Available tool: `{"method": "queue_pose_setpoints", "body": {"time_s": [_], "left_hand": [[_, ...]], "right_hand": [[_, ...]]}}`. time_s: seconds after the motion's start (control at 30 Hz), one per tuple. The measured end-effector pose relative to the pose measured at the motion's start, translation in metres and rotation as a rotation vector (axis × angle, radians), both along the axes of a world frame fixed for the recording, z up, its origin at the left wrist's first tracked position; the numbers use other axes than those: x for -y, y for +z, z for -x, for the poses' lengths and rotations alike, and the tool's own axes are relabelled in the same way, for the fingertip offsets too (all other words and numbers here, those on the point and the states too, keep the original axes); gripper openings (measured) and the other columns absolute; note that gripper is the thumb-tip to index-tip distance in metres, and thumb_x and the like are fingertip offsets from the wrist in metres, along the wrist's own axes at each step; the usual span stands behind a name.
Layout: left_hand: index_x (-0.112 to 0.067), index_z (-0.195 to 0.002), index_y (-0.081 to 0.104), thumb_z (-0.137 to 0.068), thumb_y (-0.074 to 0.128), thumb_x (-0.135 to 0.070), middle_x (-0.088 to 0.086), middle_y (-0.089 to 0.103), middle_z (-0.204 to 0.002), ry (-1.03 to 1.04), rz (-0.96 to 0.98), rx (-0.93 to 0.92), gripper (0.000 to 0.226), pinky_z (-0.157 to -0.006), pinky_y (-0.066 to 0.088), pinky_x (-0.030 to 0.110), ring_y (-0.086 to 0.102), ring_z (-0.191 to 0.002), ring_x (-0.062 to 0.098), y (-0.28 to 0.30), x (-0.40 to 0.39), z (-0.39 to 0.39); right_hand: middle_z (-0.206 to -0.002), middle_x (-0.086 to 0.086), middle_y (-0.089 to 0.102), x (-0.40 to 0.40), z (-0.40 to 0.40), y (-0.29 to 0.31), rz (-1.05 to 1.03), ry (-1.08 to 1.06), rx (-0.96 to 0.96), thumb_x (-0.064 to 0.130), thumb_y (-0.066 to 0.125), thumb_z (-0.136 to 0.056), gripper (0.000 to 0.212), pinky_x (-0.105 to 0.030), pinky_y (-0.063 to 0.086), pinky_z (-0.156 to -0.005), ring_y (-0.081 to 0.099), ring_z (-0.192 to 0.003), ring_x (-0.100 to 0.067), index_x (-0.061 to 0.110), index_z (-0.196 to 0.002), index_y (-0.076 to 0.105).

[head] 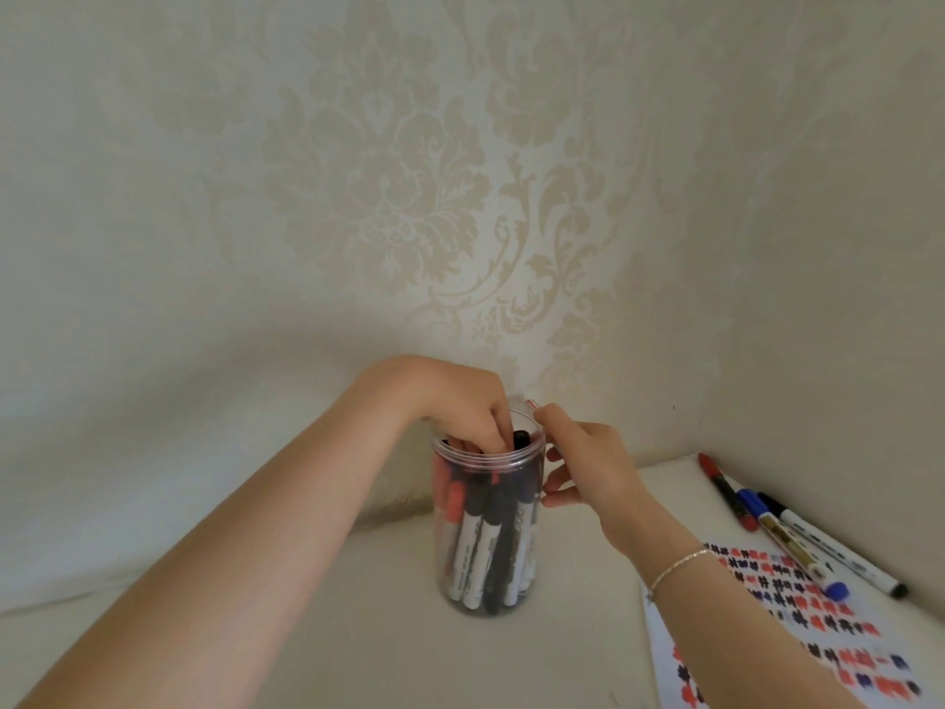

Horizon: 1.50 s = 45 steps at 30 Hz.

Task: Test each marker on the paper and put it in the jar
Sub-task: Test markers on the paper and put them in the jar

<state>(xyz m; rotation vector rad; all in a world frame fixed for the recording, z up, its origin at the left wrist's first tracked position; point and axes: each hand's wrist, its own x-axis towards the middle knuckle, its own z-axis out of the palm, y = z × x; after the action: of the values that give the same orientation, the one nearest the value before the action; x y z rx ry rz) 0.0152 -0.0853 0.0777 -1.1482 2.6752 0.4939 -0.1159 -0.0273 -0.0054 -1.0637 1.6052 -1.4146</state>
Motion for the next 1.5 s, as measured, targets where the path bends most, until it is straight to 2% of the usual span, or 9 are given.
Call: {"method": "queue_pose_setpoints", "body": {"time_s": [0.2,0.43,0.53,0.63,0.73,0.93,1.07,1.27,1.5], "left_hand": [[-0.025,-0.093,0.076,-0.085,0.066,-0.025,-0.014,0.071,-0.078,-0.005,0.038,-0.212,0.012,-0.061,0.045,0.016,0.058,-0.056,-0.002,-0.001,0.004,-0.003],[-0.022,-0.092,0.069,-0.091,0.059,-0.023,-0.007,0.07,-0.073,0.144,0.211,-0.824,0.011,-0.052,0.047,0.011,0.059,-0.049,-0.005,0.001,-0.02,0.025],[-0.017,-0.1,0.063,-0.089,0.059,-0.027,-0.002,0.072,-0.078,0.137,0.112,-0.665,0.016,-0.073,0.058,0.032,0.07,-0.069,0.01,-0.009,-0.037,0.046],[-0.02,-0.105,0.06,-0.091,0.056,-0.035,0.007,0.069,-0.096,0.044,0.115,-0.425,0.021,-0.063,0.048,0.027,0.066,-0.088,0.023,-0.025,-0.056,0.067],[-0.017,-0.123,0.053,-0.1,0.042,-0.033,0.01,0.065,-0.108,0.049,0.067,-0.467,0.031,-0.067,0.042,0.028,0.064,-0.095,0.025,-0.049,-0.063,0.086],[-0.02,-0.073,0.055,-0.099,0.042,-0.037,-0.004,0.054,-0.068,-0.077,-0.124,-0.614,0.034,-0.059,0.039,0.025,0.05,-0.061,0.01,-0.08,-0.073,0.101],[-0.029,-0.081,0.065,-0.097,0.048,-0.041,-0.014,0.054,-0.074,-0.102,0.007,-0.691,0.026,-0.066,0.043,0.02,0.055,-0.07,0.007,-0.095,-0.072,0.101],[-0.009,-0.078,0.06,-0.102,0.033,-0.04,0.007,0.053,-0.068,-0.078,-0.033,-0.751,0.047,-0.055,0.036,0.032,0.046,-0.059,0.019,-0.109,-0.075,0.11],[-0.009,-0.081,0.056,-0.104,0.029,-0.033,0.011,0.055,-0.077,-0.101,0.11,-0.646,0.043,-0.061,0.037,0.034,0.053,-0.069,0.025,-0.116,-0.064,0.109]], "right_hand": [[-0.09,-0.011,0.056,-0.009,0.01,0.001,-0.017,0.058,0.094,0.043,0.058,-0.09,0.038,-0.034,0.058,-0.059,0.058,-0.056,-0.019,0.007,-0.095,0.069],[-0.099,-0.024,0.065,-0.02,0.039,0.001,0.19,-0.018,0.476,-0.009,0.036,-0.093,0.025,-0.044,0.057,-0.076,0.069,-0.076,-0.033,0.008,-0.101,0.052],[-0.099,-0.026,0.065,-0.026,0.05,0.001,0.284,-0.016,0.663,-0.01,0.038,-0.093,0.024,-0.041,0.053,-0.076,0.069,-0.085,-0.033,0.009,-0.108,0.039],[-0.104,-0.024,0.067,-0.029,0.063,-0.006,0.328,-0.013,0.714,-0.009,0.043,-0.089,0.041,-0.036,0.053,-0.074,0.07,-0.085,-0.028,0.0,-0.129,0.037],[-0.103,-0.02,0.068,-0.036,0.068,-0.01,0.291,-0.016,0.638,-0.003,0.046,-0.09,0.022,-0.032,0.052,-0.081,0.065,-0.094,-0.027,-0.005,-0.109,0.057],[-0.053,-0.002,0.043,-0.047,0.086,-0.025,0.137,-0.146,0.578,0.013,0.074,-0.077,0.025,-0.027,0.045,-0.051,0.047,-0.05,-0.014,0.013,-0.071,0.05],[-0.049,-0.001,0.042,-0.054,0.092,-0.024,0.034,-0.06,0.502,0.005,0.069,-0.08,0.026,-0.021,0.032,-0.036,0.036,-0.04,-0.01,0.011,-0.065,0.049],[-0.043,-0.003,0.036,-0.041,0.092,-0.027,0.049,-0.335,0.414,-0.007,0.055,-0.075,0.026,-0.02,0.026,-0.036,0.029,-0.035,-0.012,0.007,-0.057,0.042],[-0.057,-0.007,0.044,-0.025,0.084,-0.033,-0.05,-0.503,0.413,-0.003,0.053,-0.077,0.012,-0.023,0.037,-0.039,0.04,-0.043,-0.014,0.004,-0.085,0.05]]}}
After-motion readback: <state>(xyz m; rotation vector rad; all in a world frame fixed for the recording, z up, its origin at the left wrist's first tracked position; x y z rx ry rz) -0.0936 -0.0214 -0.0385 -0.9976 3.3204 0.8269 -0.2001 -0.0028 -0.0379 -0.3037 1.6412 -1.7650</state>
